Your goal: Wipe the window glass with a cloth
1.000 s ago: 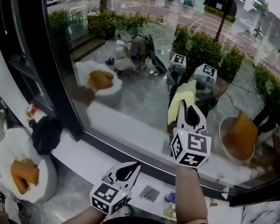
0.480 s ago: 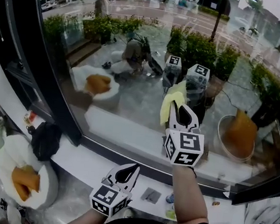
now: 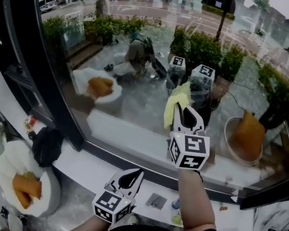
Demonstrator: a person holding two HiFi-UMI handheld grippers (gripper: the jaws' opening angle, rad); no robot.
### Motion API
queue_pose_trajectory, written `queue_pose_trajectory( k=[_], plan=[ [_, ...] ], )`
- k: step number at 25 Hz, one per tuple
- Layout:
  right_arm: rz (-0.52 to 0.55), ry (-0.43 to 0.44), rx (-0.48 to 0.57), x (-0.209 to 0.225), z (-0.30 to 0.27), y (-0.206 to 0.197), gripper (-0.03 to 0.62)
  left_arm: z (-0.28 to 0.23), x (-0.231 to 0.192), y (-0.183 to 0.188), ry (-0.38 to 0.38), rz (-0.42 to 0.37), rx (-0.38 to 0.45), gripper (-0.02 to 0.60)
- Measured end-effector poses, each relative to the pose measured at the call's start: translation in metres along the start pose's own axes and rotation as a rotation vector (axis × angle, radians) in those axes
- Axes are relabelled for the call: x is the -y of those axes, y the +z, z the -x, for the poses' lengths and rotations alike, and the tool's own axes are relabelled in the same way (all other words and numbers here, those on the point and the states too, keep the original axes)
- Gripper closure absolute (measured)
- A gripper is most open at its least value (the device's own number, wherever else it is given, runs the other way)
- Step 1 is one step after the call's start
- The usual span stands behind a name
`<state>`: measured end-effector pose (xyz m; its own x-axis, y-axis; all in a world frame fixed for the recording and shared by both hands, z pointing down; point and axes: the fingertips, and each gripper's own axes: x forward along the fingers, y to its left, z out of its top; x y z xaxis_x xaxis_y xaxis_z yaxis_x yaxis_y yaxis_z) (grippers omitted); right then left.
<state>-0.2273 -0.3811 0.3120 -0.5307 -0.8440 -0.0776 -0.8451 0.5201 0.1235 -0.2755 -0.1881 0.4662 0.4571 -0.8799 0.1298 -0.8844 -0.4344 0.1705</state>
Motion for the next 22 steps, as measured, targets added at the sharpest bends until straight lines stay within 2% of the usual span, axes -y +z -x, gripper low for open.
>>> queue_pose_trajectory(
  k=[8, 15, 19, 22],
  plan=[
    [-0.017, 0.016, -0.021, 0.000, 0.003, -0.002, 0.542, 0.000, 0.008, 0.000, -0.013, -0.003, 0.007, 0.574],
    [-0.005, 0.057, 0.000, -0.014, 0.030, 0.008, 0.542, -0.003, 0.016, 0.009, -0.020, -0.012, 0.010, 0.574],
    [0.010, 0.062, 0.014, -0.016, 0.043, 0.017, 0.542, -0.009, 0.026, 0.015, -0.054, -0.031, 0.020, 0.574],
    [0.031, 0.057, 0.034, -0.013, 0.052, 0.034, 0.542, -0.014, 0.038, 0.015, -0.110, -0.070, 0.022, 0.574]
  ],
)
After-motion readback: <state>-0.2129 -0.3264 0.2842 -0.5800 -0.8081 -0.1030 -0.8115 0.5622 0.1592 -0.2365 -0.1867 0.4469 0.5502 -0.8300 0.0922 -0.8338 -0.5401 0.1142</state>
